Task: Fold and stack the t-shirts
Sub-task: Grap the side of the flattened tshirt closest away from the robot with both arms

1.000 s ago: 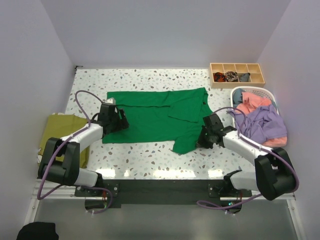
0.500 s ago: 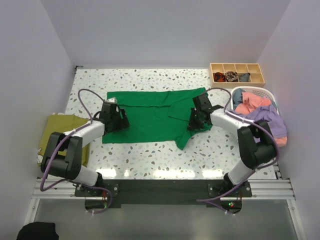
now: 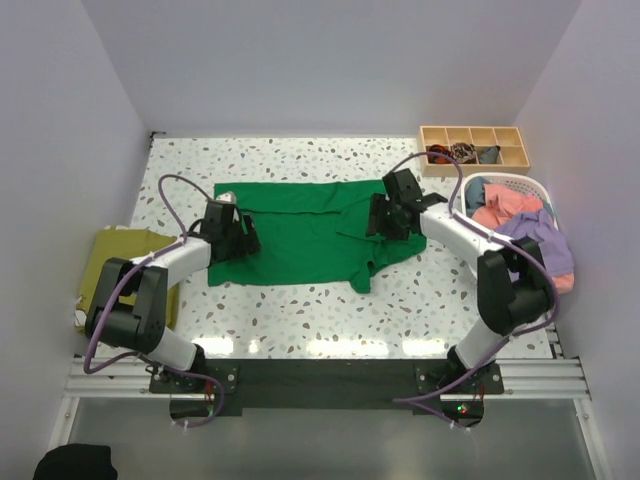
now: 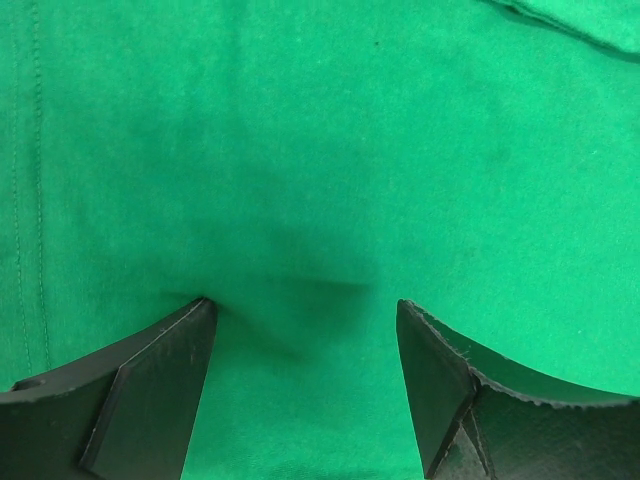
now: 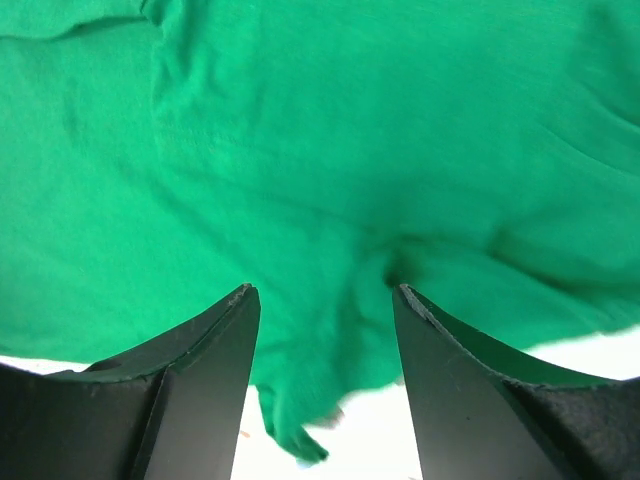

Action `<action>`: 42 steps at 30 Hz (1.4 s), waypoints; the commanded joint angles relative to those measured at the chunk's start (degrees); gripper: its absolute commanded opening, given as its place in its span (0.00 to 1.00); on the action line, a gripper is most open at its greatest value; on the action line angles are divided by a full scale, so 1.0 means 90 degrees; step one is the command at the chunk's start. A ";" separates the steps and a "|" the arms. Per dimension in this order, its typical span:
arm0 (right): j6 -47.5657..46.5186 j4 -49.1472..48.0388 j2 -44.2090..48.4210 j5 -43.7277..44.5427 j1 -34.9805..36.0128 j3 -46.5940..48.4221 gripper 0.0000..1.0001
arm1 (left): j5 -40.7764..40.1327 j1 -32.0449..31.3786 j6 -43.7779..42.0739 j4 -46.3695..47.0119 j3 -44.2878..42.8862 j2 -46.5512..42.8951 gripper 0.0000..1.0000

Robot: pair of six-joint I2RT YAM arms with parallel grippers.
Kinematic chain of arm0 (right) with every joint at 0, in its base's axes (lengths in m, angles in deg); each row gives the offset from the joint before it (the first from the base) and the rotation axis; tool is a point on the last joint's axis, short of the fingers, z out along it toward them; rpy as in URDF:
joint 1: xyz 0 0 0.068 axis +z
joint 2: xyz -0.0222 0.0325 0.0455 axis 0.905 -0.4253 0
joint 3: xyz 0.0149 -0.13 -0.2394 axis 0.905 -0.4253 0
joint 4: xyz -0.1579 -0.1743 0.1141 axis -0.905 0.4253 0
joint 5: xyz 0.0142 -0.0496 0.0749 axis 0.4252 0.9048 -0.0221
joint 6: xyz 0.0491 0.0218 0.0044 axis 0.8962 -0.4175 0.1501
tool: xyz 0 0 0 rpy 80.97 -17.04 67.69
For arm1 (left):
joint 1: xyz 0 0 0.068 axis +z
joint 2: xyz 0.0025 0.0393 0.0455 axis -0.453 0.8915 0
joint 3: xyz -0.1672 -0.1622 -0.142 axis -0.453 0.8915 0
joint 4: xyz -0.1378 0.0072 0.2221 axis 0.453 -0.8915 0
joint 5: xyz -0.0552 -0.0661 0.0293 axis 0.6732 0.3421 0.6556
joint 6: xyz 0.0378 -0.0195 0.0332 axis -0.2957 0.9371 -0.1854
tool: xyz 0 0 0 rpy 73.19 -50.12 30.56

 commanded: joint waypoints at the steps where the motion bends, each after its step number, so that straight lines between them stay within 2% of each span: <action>1: -0.0262 0.0516 0.0822 0.0663 0.0000 -0.0307 0.59 | 0.0255 0.0014 -0.0130 0.0068 -0.0184 0.0201 0.78; 6: -0.0125 0.0419 0.1262 0.0449 0.0000 -0.0903 0.53 | 0.0187 0.0013 -0.0130 0.0010 -0.0194 0.0201 0.78; 12: 0.0021 0.0029 0.1184 0.0185 -0.0010 -0.1421 0.49 | 0.0128 0.0014 -0.0130 -0.0166 -0.0194 0.0094 0.78; 18: -0.0037 -0.0518 0.0882 -0.0020 -0.0010 -0.1549 0.46 | -0.0243 0.0014 -0.0110 -0.0459 -0.0214 -0.0111 0.78; 26: -0.0086 -0.0694 0.0510 -0.0050 -0.0019 -0.1441 0.42 | -0.0302 0.0004 -0.0091 -0.0567 -0.0155 -0.0199 0.78; 30: -0.0086 -0.0763 0.0500 -0.0050 -0.0029 -0.1480 0.27 | -0.0409 0.0014 -0.0071 -0.0625 -0.0096 -0.0287 0.78; 32: -0.0106 -0.0763 0.0588 -0.0050 -0.0019 -0.1510 0.14 | -0.0448 0.0014 -0.0052 -0.0655 -0.0087 -0.0326 0.79; 35: -0.0135 -0.0636 0.0803 -0.0050 -0.0019 -0.1539 0.05 | -0.0556 0.0014 -0.0052 -0.0733 -0.0096 -0.0394 0.79; 40: -0.0057 -0.0314 0.1261 -0.0030 -0.0019 -0.1705 0.07 | -0.0634 0.0014 -0.0071 -0.0811 -0.0135 -0.0444 0.80; 42: -0.0018 -0.0216 0.1457 -0.0011 -0.0019 -0.1812 0.11 | -0.0615 0.0014 -0.0071 -0.0792 -0.0135 -0.0434 0.80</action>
